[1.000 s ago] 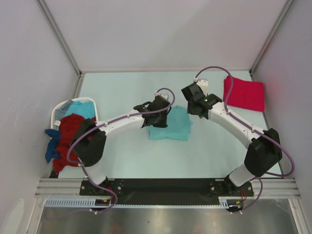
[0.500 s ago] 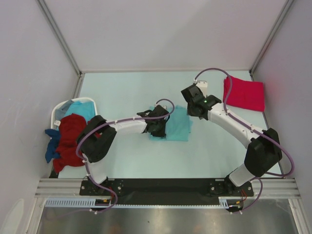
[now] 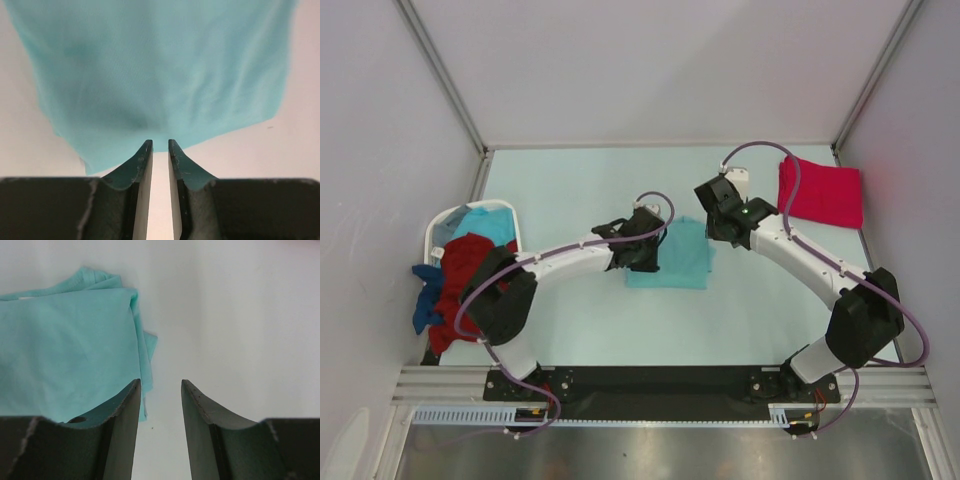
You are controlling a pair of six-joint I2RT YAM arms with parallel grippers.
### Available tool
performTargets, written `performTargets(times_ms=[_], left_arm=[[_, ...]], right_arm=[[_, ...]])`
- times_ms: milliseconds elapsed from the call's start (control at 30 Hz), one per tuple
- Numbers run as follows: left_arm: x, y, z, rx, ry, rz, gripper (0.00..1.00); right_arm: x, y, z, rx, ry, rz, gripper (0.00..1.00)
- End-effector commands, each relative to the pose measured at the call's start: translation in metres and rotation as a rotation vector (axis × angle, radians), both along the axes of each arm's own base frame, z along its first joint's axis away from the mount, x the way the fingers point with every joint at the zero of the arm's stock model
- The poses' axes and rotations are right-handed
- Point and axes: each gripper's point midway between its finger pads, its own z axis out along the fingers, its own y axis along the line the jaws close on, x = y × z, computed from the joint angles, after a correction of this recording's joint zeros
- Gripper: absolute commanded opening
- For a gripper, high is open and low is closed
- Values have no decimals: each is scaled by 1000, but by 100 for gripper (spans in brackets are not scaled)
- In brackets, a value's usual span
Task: Fold and stack the t-shirts
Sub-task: Smooth out wrinkles on the folded tshirt
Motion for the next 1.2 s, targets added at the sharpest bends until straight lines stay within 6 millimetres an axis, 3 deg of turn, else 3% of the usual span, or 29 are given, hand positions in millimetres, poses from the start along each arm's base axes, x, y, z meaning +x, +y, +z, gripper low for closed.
performTargets(times_ms=[0, 100, 333, 467, 733, 967, 1167], left_arm=[[34, -14, 94, -84, -221, 8, 25], [41, -21, 102, -92, -235, -6, 26], [37, -40, 47, -67, -94, -38, 24], [32, -40, 23, -51, -51, -40, 24], [31, -38, 2, -15, -25, -61, 25], [10, -27, -44, -17, 103, -54, 24], [3, -25, -54, -32, 128, -59, 24]], right_arm=[[5, 3, 16, 30, -48, 5, 44], [6, 3, 15, 25, -48, 5, 44], [8, -6, 11, 4, -40, -9, 44], [11, -14, 9, 7, -36, -23, 44], [16, -12, 2, 15, -19, -26, 44], [19, -12, 6, 17, -25, -31, 44], [17, -14, 5, 13, -21, -40, 44]])
